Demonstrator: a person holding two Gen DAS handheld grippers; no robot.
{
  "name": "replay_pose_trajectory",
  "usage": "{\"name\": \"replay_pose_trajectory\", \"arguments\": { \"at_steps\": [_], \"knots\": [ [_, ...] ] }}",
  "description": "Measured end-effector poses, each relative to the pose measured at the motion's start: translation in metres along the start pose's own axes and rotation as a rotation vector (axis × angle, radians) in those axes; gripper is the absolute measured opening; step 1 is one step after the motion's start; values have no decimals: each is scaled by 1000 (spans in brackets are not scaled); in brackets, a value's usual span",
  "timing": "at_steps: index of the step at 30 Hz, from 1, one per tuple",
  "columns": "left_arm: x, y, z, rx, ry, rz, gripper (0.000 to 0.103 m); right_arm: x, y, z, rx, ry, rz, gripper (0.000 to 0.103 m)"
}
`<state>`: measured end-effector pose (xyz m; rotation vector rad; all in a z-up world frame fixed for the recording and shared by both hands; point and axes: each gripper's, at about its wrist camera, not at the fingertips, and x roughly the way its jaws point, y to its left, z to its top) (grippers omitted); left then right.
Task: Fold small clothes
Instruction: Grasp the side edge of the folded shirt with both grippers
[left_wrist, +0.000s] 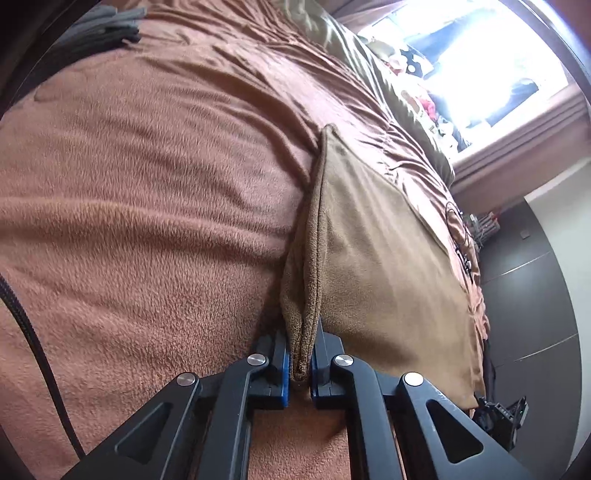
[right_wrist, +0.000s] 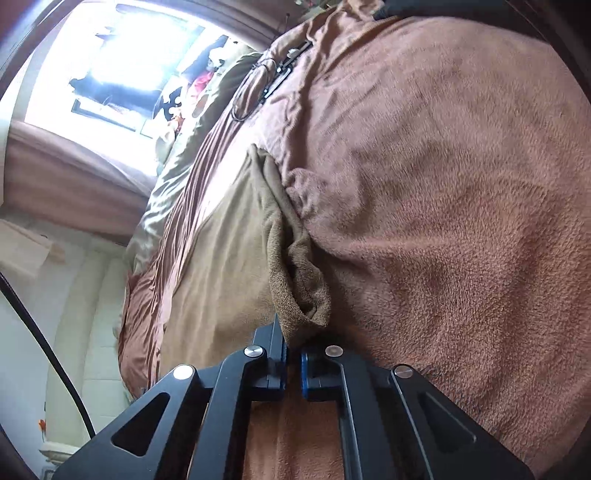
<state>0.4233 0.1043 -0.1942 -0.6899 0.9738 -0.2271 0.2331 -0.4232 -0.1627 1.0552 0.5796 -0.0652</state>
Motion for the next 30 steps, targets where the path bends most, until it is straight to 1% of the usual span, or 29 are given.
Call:
{"name": "replay_pose_trajectory", "arguments": {
  "at_steps": [4,9,13,15,17,25,28,30],
  "knots": [
    [-14,-4,8,-6,-10,-38,6,-9,11,-9,1,-4,0,1],
    [-37,-9,15,7,-21,-48,6,-17,18,-21,-1,21,11,1],
    [-56,-5,15,14,-28,-53,6,-28,13,-32,4,50,26,1],
    [-64,-1,11,12,-28,-47,6,-33,10,-39,3,62,34,1],
    [-71,1,6,21,-26,-35,6,-34,10,-38,-4,66,34,1],
    [-95,10,-36,41,-24,-8,6,-54,6,-49,-51,65,11,1],
    [-95,13,-43,21,-19,-19,6,-58,10,-51,-106,78,-35,2],
    [-93,15,-44,4,-15,-24,6,-63,20,-54,-145,71,-69,4]
  ]
}}
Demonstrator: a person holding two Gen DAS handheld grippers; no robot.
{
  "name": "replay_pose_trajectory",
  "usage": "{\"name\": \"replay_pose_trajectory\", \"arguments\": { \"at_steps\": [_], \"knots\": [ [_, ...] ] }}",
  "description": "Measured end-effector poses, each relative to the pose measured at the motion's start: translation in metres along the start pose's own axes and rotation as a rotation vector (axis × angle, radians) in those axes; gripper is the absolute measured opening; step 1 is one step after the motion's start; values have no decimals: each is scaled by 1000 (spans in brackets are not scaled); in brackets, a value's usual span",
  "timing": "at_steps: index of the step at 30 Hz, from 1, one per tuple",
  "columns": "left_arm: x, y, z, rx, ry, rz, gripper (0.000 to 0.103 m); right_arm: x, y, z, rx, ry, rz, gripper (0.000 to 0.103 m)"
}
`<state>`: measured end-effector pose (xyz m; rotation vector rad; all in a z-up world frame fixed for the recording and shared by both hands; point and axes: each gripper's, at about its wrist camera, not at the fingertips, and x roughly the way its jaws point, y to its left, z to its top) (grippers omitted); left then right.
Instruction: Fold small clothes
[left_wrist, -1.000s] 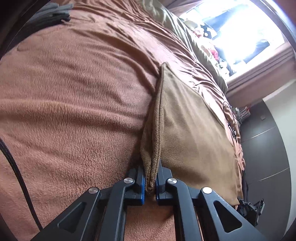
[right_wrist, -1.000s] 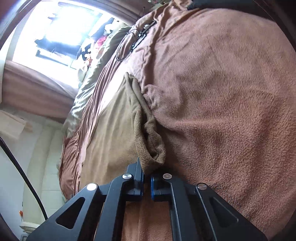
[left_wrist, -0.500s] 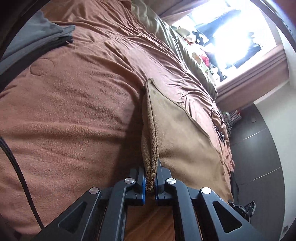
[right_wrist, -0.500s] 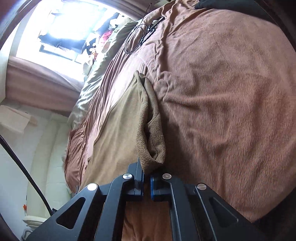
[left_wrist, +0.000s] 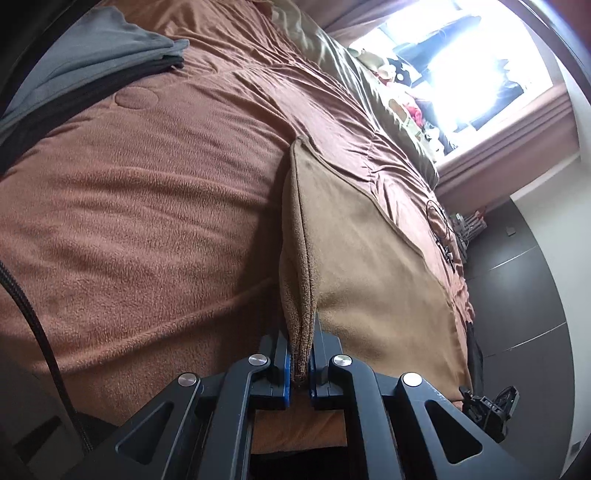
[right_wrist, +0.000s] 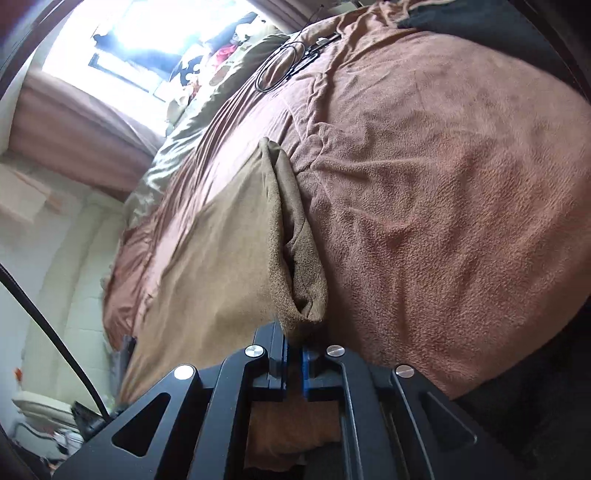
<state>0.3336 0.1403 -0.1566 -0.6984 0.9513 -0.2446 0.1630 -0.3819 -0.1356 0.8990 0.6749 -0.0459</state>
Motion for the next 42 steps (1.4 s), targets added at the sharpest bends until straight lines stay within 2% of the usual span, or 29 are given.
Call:
{"name": "replay_pose_trajectory", "arguments": {
  "at_steps": [2,5,7,8,10,15,17,19,22,25,28,36,38,41,42],
  "knots": [
    [2,-3,-3,12,-4,5,7,-7,6,-1,-32,-7,-23,8],
    [5,-6,-8,26,-5,16,7,-22,12,-5,-75,-30,-66,24],
    [5,0,-9,2,-6,6,7,-34,13,-7,-91,-46,-87,40],
    [5,4,-10,-10,-7,-1,7,-38,16,-7,-111,-49,-102,42],
    [4,9,-11,-29,-14,-2,7,-47,27,-12,-181,-56,-166,43],
    [7,19,-18,-62,-12,-28,9,-61,63,-24,-322,-94,-212,43],
    [9,22,-21,-76,-7,-42,18,-56,83,-31,-391,-83,-210,43],
    [11,25,-23,-90,-8,-60,35,-49,102,-40,-434,-71,-204,43],
    [13,27,-25,-97,-13,-76,40,-32,128,-53,-479,-10,-160,43],
    [17,29,-28,-119,-8,-94,40,-14,145,-61,-504,45,-135,43],
    [20,29,-30,-125,-10,-108,40,3,167,-71,-546,75,-148,43],
    [22,29,-33,-101,-34,-89,40,53,215,-91,-647,161,-142,43],
    [22,30,-33,-97,-36,-89,39,64,226,-98,-674,179,-140,39],
    [23,31,-34,-104,-38,-83,29,89,229,-95,-697,203,-140,33],
    [25,31,-34,-109,-38,-79,21,95,230,-97,-705,212,-140,27]
  ]
}}
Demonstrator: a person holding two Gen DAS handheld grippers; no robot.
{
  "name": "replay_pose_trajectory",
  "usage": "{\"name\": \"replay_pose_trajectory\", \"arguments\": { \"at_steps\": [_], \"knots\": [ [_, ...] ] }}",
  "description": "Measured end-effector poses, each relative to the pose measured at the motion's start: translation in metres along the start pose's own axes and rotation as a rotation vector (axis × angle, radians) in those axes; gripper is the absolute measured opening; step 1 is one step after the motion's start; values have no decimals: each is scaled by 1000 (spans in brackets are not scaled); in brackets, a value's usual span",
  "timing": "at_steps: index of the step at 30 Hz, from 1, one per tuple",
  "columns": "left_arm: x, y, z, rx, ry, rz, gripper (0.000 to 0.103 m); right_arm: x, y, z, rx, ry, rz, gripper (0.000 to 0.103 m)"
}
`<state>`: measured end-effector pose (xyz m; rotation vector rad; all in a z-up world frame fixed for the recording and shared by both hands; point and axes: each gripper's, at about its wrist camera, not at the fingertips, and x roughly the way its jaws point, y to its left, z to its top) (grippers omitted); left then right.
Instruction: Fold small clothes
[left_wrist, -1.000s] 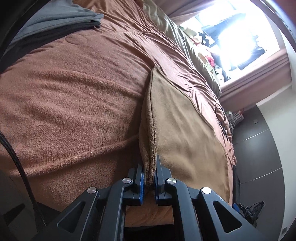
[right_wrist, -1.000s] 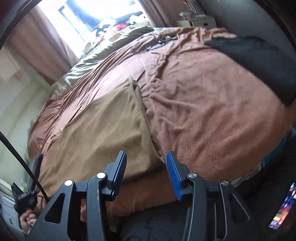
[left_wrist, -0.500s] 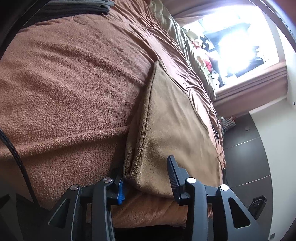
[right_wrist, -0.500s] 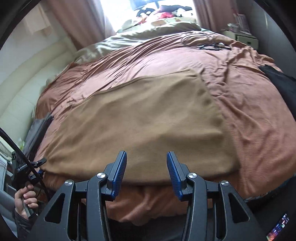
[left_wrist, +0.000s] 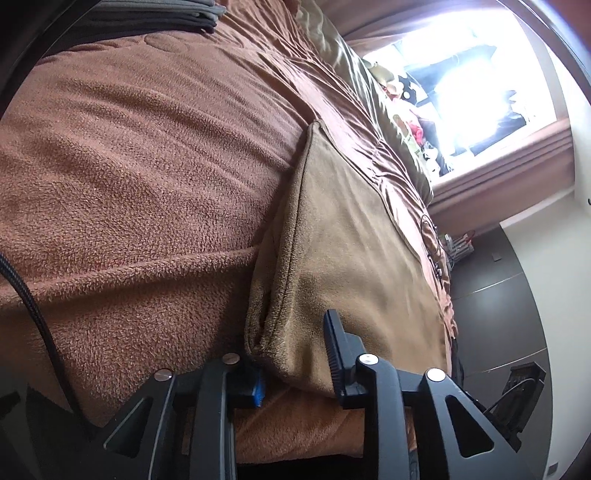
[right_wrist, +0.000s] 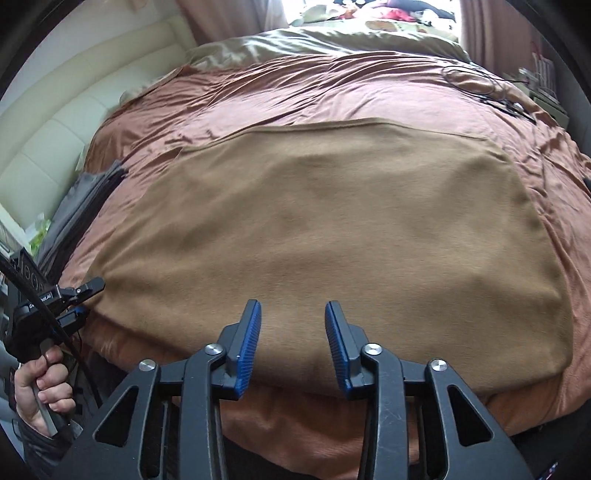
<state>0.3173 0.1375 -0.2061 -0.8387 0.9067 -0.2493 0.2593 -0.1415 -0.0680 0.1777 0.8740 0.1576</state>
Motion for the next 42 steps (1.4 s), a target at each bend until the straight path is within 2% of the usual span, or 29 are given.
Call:
{"name": "replay_pose_trajectory", "arguments": {
  "at_steps": [1,4,8,14,18,24,26,34,42],
  "knots": [
    [1,1,0,-1,2,6,15,5,5,0,-11,12,-1,23],
    [2,4,0,3,4,5,9,21,9,-1,-36,41,-1,17],
    [0,8,2,-11,5,-10,7,36,13,-10,-54,94,-18,14],
    [-4,11,1,-18,2,-13,7,31,10,-11,-60,126,-1,13],
    [-8,13,0,-35,-1,-16,7,26,7,-2,-47,102,-10,11],
    [-11,15,-1,-64,-2,-7,7,42,6,20,-50,104,-8,11],
    [-11,15,-3,-81,-3,-2,7,54,2,29,-32,116,-7,8],
    [-9,14,-9,-144,-20,17,7,90,-15,75,52,128,2,6],
    [-8,14,-10,-176,-31,29,7,130,-22,121,69,145,-23,6]
  ]
}}
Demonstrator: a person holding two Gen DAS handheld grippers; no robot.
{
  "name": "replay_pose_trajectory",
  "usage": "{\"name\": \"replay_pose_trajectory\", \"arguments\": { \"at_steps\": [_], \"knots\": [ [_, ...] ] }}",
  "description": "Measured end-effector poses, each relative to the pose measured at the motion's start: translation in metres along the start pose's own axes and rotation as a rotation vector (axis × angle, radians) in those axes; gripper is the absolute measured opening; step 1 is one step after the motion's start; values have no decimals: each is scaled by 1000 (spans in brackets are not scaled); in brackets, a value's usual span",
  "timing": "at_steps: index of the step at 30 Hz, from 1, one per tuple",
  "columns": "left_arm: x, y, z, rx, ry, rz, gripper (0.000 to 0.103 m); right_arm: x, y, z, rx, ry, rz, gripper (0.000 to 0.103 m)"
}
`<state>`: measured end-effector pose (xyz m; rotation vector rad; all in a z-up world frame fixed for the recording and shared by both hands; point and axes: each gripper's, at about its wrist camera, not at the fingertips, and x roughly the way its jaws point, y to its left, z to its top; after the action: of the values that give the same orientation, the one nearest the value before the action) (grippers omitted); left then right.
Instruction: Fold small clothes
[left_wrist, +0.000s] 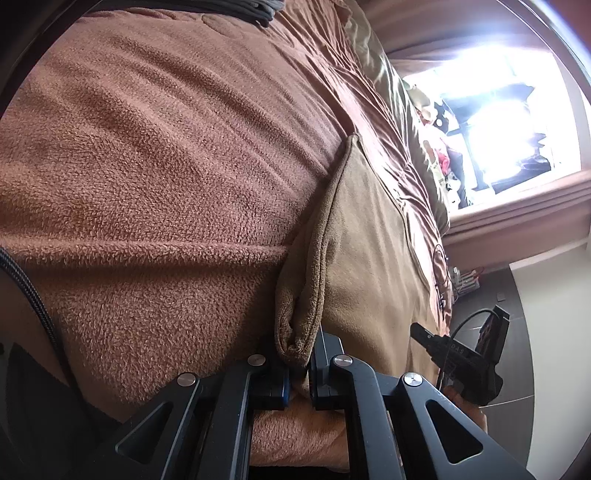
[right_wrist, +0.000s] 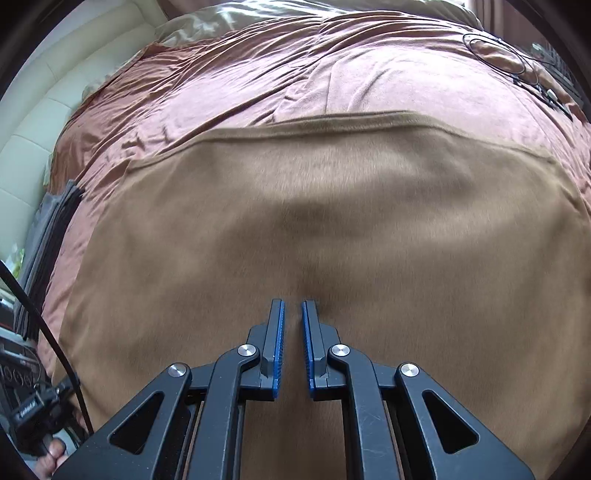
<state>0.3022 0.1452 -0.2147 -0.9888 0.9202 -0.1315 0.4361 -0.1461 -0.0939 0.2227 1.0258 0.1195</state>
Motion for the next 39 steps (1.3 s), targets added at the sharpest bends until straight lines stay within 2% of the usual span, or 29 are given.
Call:
{"name": "replay_pose_trajectory", "arguments": {
  "at_steps": [13,27,32,39],
  "knots": [
    [0,6,2,-29,6,-13,7,45,-3,66,34,10,-34,5],
    [-1,12,3,-35,10,-44,7,71,-14,112,105,5,-28,3],
    [-1,10,2,-7,7,-52,4,50,-15,108,102,10,-5,3],
    [-2,9,4,-26,3,-78,4,22,-6,64,36,66,27,3]
  ]
}}
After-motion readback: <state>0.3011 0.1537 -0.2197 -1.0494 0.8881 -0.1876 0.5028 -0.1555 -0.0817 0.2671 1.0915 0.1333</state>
